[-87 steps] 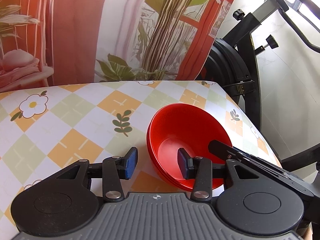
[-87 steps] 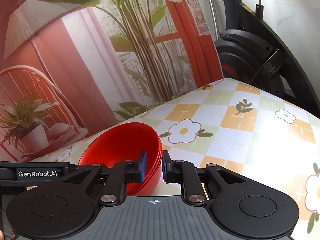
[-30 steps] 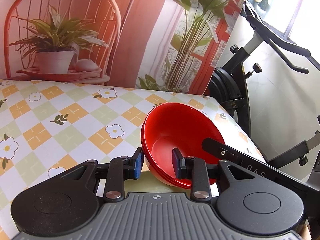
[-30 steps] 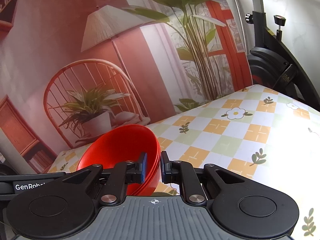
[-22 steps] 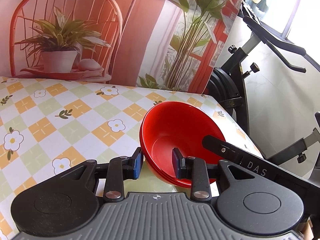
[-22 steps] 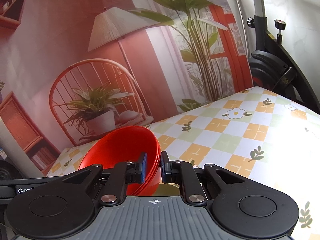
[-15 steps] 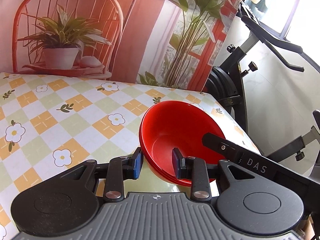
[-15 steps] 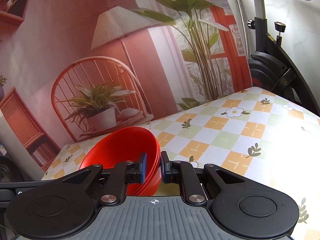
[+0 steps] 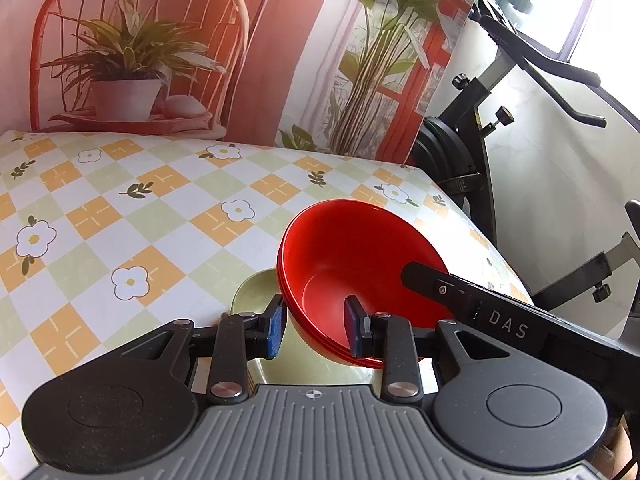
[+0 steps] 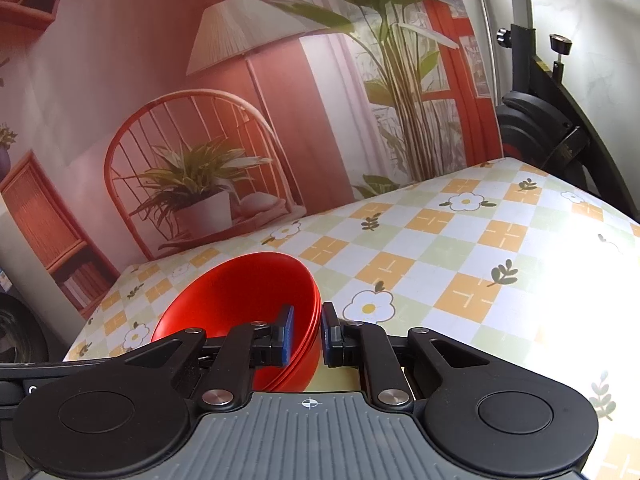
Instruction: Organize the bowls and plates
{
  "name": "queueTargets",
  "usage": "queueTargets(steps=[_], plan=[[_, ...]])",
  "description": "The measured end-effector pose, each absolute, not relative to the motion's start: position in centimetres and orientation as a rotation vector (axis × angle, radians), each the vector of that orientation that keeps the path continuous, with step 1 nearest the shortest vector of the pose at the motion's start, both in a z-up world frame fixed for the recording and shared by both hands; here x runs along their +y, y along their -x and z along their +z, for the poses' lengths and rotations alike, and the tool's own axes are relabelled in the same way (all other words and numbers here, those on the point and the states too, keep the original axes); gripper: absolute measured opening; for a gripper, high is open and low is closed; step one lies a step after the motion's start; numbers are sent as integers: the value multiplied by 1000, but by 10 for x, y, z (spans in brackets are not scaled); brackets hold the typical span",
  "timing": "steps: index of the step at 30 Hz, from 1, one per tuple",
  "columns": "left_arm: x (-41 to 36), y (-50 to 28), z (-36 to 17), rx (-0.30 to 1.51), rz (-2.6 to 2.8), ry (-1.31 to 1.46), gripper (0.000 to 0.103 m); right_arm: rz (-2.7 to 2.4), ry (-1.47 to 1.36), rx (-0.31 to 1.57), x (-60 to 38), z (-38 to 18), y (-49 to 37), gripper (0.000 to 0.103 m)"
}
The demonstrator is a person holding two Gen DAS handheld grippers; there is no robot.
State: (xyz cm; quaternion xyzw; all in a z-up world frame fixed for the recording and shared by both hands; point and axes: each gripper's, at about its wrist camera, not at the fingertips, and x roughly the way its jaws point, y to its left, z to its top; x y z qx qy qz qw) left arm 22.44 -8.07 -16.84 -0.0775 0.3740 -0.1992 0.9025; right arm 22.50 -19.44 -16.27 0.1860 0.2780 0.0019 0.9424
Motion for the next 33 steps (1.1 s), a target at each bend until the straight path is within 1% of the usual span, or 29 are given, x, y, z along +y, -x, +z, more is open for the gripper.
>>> queueTargets(steps=[8, 19, 31, 33], plan=[[-74, -221, -185, 818, -406, 158, 32, 13, -370, 626, -187, -180, -224, 14], [-73, -216, -193, 842, -402, 130, 32, 11, -391, 709, -183, -199, -224, 14], [-70, -213, -199, 840, -391, 117, 33, 9, -378, 730, -180, -203, -223, 15], [-69, -212, -198, 835, -390, 117, 34, 7, -377, 732, -181, -202, -223, 16]])
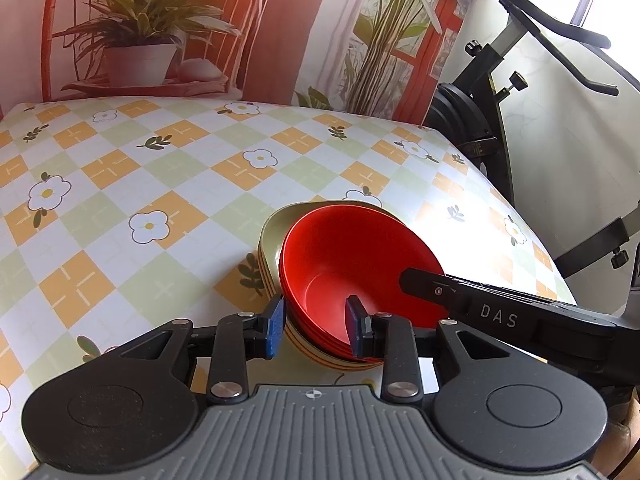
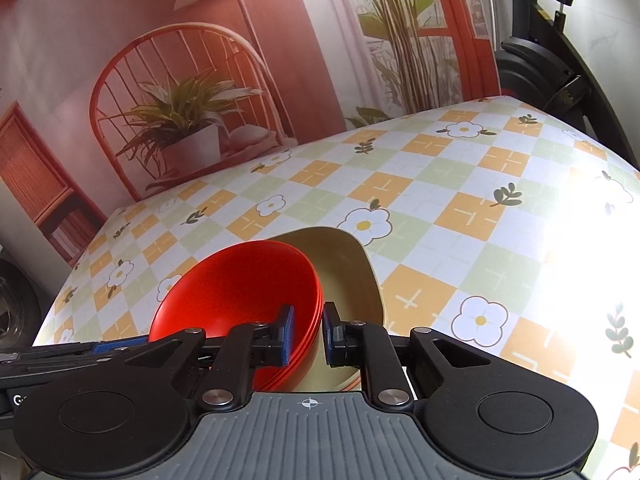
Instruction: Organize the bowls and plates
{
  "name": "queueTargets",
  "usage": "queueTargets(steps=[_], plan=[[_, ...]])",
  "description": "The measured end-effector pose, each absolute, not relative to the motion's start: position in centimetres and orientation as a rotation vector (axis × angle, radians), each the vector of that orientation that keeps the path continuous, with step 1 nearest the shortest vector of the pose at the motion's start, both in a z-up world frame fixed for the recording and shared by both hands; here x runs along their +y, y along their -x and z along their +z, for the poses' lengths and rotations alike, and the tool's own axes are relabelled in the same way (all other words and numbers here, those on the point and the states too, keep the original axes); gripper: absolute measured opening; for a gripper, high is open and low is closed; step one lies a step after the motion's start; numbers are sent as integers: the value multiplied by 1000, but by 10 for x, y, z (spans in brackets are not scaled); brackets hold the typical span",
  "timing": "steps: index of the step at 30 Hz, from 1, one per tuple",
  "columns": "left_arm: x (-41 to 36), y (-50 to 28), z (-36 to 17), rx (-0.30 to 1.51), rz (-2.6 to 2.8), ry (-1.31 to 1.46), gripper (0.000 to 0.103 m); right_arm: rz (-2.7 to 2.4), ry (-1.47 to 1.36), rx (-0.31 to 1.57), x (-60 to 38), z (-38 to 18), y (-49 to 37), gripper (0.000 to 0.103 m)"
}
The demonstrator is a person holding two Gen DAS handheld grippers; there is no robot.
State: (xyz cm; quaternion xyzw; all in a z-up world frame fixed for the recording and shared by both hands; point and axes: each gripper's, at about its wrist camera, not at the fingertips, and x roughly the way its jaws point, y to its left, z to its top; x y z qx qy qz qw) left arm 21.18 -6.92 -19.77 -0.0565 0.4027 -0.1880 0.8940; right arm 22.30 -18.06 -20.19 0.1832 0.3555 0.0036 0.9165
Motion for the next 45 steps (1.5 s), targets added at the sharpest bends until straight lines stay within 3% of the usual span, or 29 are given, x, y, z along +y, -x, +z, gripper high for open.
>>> queueTargets(steps=[5, 11, 17, 20, 27, 30, 34, 45], plan=[[-66, -209, -193, 814, -384, 118, 43, -5, -372, 725, -182, -199, -220, 21], [-64, -205, -188, 809, -360, 103, 45, -21, -358, 714, -182, -194, -215, 27], [-56, -193, -168, 727, -309, 66, 58, -33, -301, 653, -180, -171, -207, 35], [-51, -185, -151, 670, -299, 52, 65, -38, -273, 610, -179, -155, -201, 52], [-33, -162, -112, 553, -272, 50, 93, -24, -225, 507, -176, -109, -182, 86], [-22, -153, -93, 517, -271, 67, 95, -18, -217, 458, -175, -87, -172, 96], [-15, -139, -70, 474, -246, 54, 103, -5, -188, 413, -171, -58, -157, 102], [-4, -98, -26, 415, -146, -13, 103, 5, -150, 355, -158, -15, -121, 103]])
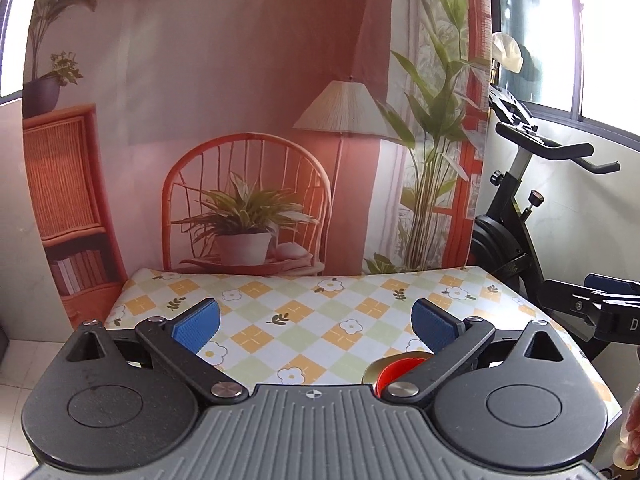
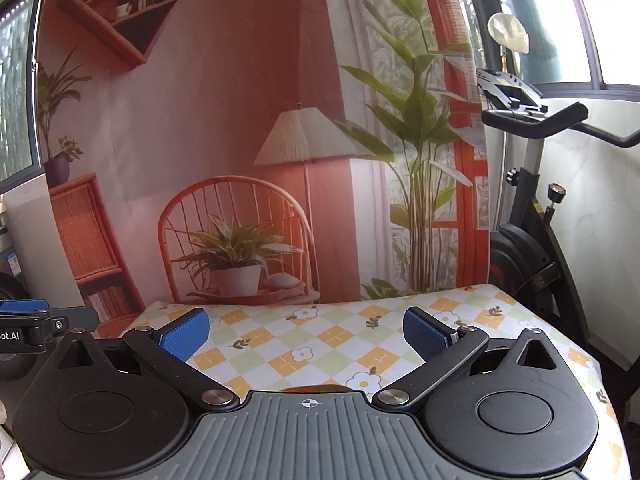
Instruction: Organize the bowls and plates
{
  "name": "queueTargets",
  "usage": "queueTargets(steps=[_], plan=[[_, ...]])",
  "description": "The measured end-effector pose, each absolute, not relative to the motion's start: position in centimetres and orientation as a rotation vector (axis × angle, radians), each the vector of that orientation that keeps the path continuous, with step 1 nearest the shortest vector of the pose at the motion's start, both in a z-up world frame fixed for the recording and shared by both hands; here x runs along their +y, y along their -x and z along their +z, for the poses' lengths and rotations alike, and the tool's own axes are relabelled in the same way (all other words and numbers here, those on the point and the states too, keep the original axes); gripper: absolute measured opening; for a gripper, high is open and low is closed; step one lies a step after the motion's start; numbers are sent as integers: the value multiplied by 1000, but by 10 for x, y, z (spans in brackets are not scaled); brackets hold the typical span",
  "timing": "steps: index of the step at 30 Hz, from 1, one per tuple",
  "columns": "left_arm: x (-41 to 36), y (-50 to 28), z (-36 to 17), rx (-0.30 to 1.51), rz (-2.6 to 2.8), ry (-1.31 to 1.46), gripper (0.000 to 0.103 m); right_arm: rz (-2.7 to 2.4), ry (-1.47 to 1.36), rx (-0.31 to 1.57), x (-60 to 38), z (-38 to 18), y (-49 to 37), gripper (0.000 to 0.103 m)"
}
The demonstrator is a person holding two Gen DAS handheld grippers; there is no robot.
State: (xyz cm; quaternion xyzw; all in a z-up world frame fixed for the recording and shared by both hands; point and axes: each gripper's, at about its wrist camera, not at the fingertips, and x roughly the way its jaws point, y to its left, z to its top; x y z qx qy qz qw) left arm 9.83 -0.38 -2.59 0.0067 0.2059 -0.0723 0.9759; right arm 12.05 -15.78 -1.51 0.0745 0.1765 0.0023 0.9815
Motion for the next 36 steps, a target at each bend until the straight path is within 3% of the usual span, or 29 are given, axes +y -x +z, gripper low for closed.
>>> queueTargets(steps=[14, 36], plan=[[-7, -58, 11, 304, -58, -77, 102, 22, -133, 297, -150, 10, -93, 103], [-4, -56, 11, 310, -93, -51, 102, 24, -130, 292, -148, 17, -87, 103]])
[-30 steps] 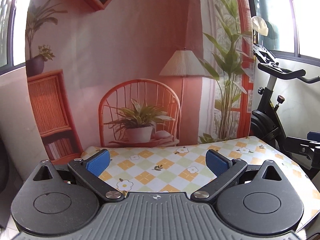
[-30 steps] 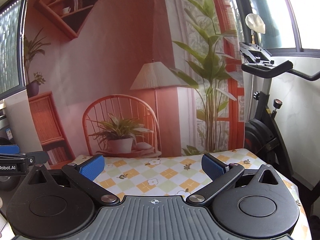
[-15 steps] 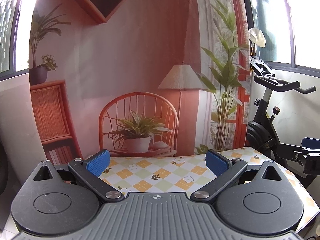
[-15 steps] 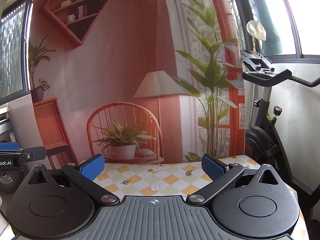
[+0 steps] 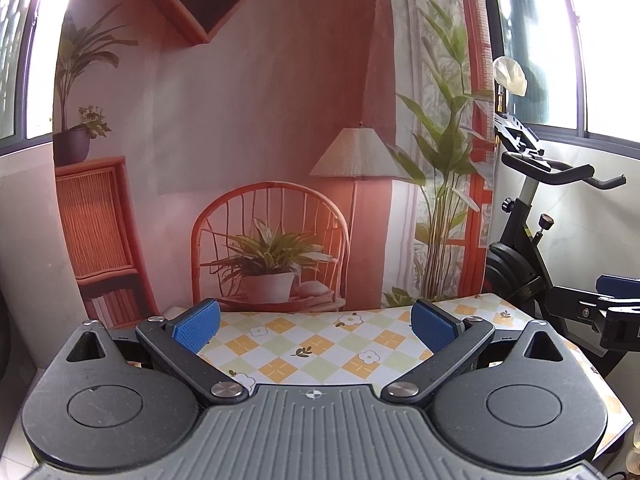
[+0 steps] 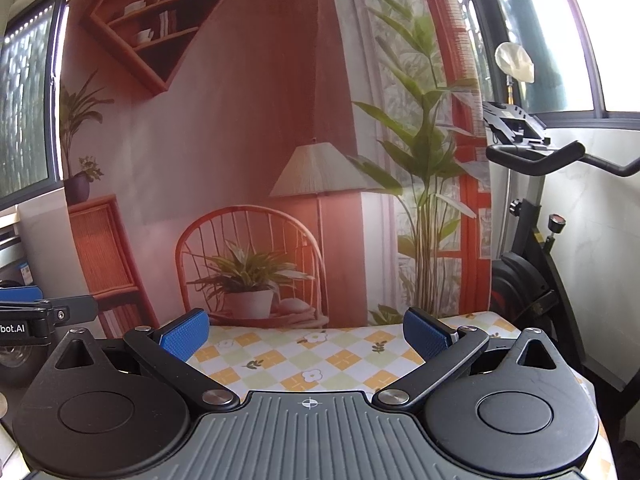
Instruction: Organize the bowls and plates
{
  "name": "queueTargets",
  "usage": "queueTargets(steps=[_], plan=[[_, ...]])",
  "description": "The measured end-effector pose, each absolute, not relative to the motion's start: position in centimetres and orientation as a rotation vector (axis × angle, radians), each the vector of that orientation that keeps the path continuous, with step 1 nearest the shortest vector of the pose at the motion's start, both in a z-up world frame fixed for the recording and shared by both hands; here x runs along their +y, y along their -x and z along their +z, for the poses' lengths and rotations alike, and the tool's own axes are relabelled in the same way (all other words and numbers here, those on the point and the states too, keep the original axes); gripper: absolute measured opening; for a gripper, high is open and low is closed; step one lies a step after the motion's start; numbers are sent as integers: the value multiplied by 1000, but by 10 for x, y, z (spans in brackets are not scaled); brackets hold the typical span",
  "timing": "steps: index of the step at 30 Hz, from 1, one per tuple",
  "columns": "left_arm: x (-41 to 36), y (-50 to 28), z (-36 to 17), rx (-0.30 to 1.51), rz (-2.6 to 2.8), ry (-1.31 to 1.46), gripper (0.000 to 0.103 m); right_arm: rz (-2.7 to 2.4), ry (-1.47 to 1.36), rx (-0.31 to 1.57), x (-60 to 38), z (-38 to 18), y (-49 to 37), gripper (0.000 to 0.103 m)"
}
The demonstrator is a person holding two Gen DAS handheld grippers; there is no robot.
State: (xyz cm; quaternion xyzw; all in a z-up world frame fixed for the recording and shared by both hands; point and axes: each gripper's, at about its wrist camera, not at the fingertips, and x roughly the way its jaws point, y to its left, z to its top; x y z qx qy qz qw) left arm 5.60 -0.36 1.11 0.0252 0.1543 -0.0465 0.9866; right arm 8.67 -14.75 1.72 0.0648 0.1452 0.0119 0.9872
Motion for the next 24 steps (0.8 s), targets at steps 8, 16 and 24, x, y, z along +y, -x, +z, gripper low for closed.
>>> queueTargets(steps=[8, 16, 24], plan=[[-3, -57, 11, 316, -98, -43, 102, 24, -129, 295, -146, 19, -88, 103], [-4, -56, 9, 319, -106, -34, 102, 25, -131, 298, -144, 17, -89, 103], [-3, -55, 9, 316, -109, -33, 102, 25, -131, 297, -145, 17, -89, 103]])
